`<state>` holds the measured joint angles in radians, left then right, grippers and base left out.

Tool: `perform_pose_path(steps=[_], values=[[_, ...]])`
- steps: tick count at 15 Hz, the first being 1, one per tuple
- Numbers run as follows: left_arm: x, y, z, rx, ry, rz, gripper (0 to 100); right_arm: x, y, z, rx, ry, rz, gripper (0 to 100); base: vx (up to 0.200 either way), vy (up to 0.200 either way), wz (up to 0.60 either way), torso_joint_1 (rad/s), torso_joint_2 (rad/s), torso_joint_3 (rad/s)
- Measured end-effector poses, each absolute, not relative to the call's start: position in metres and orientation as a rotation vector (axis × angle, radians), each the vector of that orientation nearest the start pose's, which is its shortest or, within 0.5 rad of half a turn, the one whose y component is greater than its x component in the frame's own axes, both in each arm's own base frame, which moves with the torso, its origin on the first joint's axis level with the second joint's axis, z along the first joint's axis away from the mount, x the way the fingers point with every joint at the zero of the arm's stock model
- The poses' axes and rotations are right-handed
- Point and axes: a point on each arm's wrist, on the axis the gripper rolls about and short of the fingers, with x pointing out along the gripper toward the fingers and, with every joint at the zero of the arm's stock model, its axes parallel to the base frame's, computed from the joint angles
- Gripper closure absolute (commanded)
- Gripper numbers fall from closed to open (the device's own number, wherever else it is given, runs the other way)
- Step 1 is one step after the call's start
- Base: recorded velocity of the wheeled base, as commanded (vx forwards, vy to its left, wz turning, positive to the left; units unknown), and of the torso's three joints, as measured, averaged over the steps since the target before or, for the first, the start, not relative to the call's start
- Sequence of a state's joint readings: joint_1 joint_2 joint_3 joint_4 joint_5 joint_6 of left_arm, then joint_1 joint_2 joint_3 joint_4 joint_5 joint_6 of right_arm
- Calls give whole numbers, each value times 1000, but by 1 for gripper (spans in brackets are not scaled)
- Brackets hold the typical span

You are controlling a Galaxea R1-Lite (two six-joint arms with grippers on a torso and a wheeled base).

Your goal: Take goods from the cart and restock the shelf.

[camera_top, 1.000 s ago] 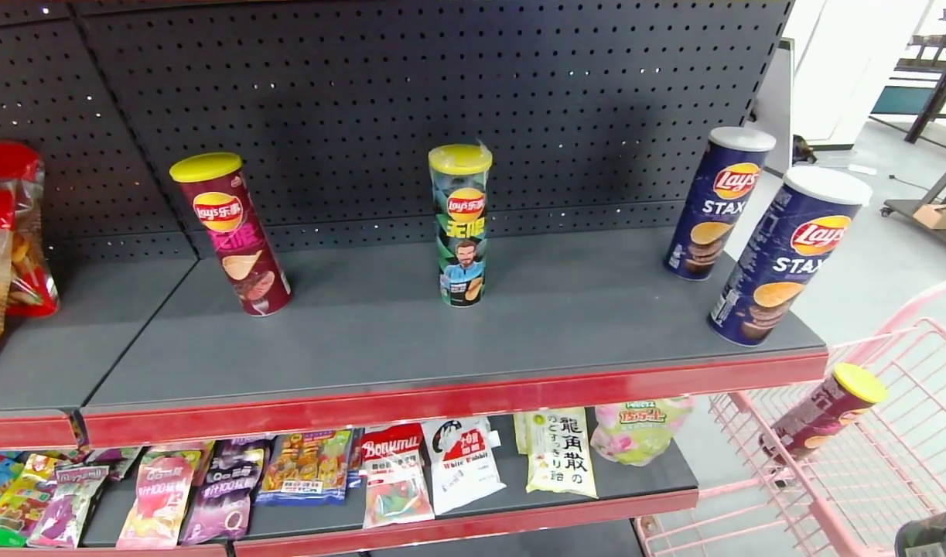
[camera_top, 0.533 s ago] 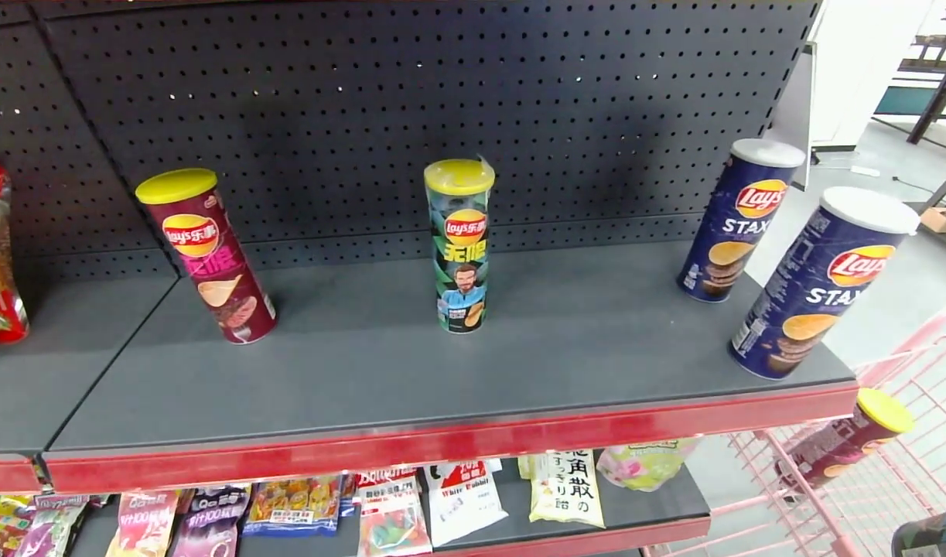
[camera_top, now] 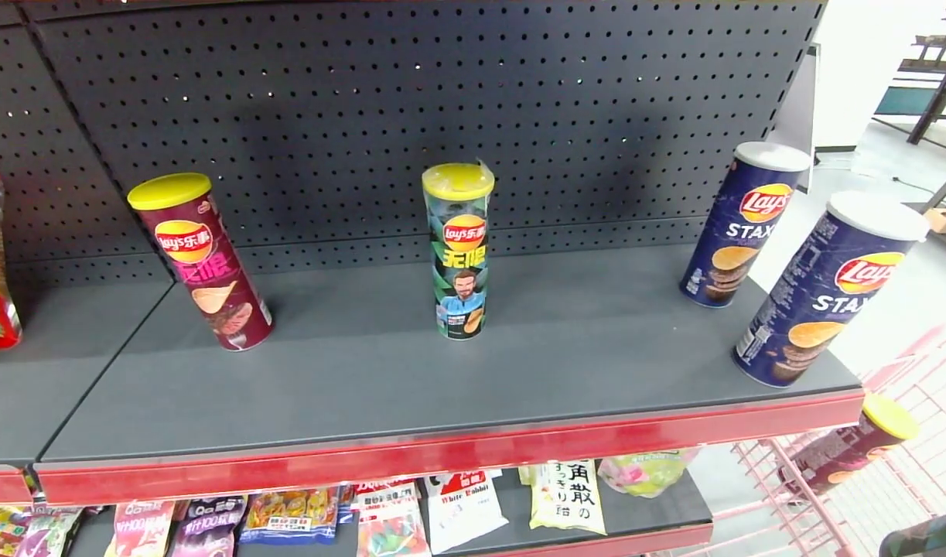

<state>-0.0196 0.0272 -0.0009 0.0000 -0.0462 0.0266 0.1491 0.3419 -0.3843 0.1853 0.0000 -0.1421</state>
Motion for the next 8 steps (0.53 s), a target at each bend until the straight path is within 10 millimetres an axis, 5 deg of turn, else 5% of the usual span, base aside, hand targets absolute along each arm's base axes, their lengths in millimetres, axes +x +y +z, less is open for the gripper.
perform_pose_path(steps=[5,8], values=[[-20,-3,86,60,23,-214,0,-3,0,179,-152,144,178,100,0,0,0,0,0,0],[-20,-4,151,7,-62,-300,0,7,2,190,-145,169,222,100,0,0,0,0,0,0]])
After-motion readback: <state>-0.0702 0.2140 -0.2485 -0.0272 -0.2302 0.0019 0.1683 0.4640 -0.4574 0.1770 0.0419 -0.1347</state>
